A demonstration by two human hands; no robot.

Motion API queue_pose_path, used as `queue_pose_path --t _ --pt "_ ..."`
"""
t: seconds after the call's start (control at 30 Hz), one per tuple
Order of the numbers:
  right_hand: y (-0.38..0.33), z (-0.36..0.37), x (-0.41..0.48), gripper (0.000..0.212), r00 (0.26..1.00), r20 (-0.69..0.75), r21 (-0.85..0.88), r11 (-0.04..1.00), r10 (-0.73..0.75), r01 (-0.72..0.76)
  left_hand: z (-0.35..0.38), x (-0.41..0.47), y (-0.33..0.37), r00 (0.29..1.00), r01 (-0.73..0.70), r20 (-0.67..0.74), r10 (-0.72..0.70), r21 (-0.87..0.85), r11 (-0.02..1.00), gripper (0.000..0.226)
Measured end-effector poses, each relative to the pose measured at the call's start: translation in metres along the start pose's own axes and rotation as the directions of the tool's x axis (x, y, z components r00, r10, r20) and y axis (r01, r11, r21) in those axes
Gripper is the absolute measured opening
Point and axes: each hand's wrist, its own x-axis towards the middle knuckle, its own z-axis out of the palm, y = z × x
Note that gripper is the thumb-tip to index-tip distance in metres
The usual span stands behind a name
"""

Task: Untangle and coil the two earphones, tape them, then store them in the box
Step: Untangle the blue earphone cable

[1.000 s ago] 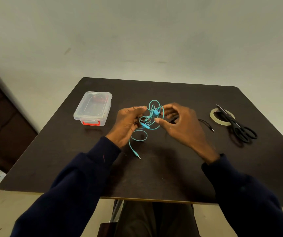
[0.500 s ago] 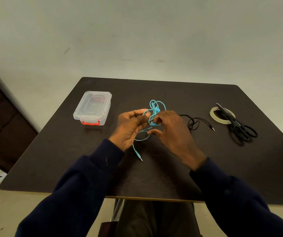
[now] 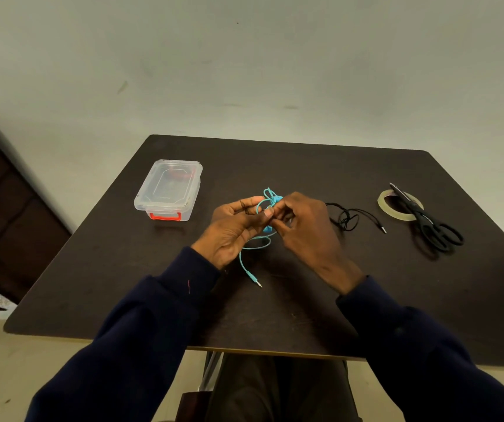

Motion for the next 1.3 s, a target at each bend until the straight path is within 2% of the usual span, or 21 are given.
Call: queue_pose_path --t 0.07,0.17,0.27,0.33,0.37,0.47,0.63,0.73,0.87,0.97,1.13,1.2,1.23,1.27,1.3 --pt "-0.002 -0.003 -0.001 0.012 1.0 0.0 0.036 0.999 0.012 -0.012 -0.001 0.001 0.001 1.0 -0.008 -0.028 0.007 -0.023 1.0 0.025" --pt "-0.001 -0.015 0.003 0.006 0.989 0.026 0.219 0.965 0.144 -0.146 -0.004 0.001 0.002 0.998 -0.032 -0.053 0.029 -0.046 0.998 0.022" --pt "0.003 -0.03 0.006 0.007 0.962 0.06 0.536 0.805 0.266 -0.256 -0.008 0.003 0.006 0.999 -0.022 -0.042 0.019 -0.066 0.998 0.022" --pt "0.007 -0.039 0.006 0.012 0.946 0.079 0.652 0.701 0.314 -0.288 -0.008 0.003 0.008 1.0 -0.025 -0.003 0.025 -0.014 1.0 0.024" --pt "0.008 -0.041 0.006 0.016 0.943 0.087 0.656 0.694 0.32 -0.296 -0.007 0.003 0.008 0.999 -0.04 0.016 0.04 0.044 0.998 0.024" --pt "0.011 -0.047 0.008 0.019 0.947 0.074 0.573 0.764 0.313 -0.297 -0.005 0.004 0.006 0.99 -0.141 0.058 0.13 0.284 0.948 0.022" --pt "0.009 -0.051 0.011 0.023 0.939 0.052 0.576 0.758 0.34 -0.307 0.001 0.001 0.005 0.974 -0.225 0.091 0.205 0.413 0.883 0.036" --pt "0.005 -0.054 0.013 0.023 0.935 0.056 0.56 0.765 0.349 -0.319 0.002 0.001 0.003 0.943 -0.328 0.149 0.297 0.568 0.755 0.044" --pt "0.0 -0.055 0.014 0.012 0.959 0.065 0.533 0.802 0.277 -0.269 0.005 0.002 0.0 0.892 -0.431 0.232 0.389 0.697 0.573 0.043" --pt "-0.003 -0.053 0.014 0.014 0.969 0.047 0.578 0.785 0.241 -0.223 0.004 0.006 -0.003 0.877 -0.438 0.247 0.413 0.764 0.473 0.039" --pt "0.006 -0.053 0.011 0.014 0.945 0.078 0.718 0.639 0.318 -0.274 -0.002 0.015 -0.002 0.916 -0.29 0.117 0.384 0.855 0.431 0.03" --pt "0.009 -0.053 0.008 0.015 0.938 0.105 0.752 0.591 0.33 -0.291 -0.002 0.018 -0.001 0.923 -0.259 0.074 0.377 0.844 0.47 0.022" --pt "0.011 -0.054 0.007 0.015 0.938 0.102 0.736 0.609 0.331 -0.295 -0.003 0.02 -0.002 0.931 -0.252 0.067 0.358 0.829 0.499 0.018" --pt "0.012 -0.054 0.005 0.015 0.944 0.082 0.675 0.68 0.318 -0.288 -0.003 0.021 -0.003 0.939 -0.241 0.056 0.341 0.812 0.531 0.013" --pt "0.014 -0.056 0.005 0.015 0.958 0.045 0.549 0.794 0.284 -0.261 -0.004 0.021 -0.004 0.941 -0.233 0.037 0.335 0.791 0.566 0.009"
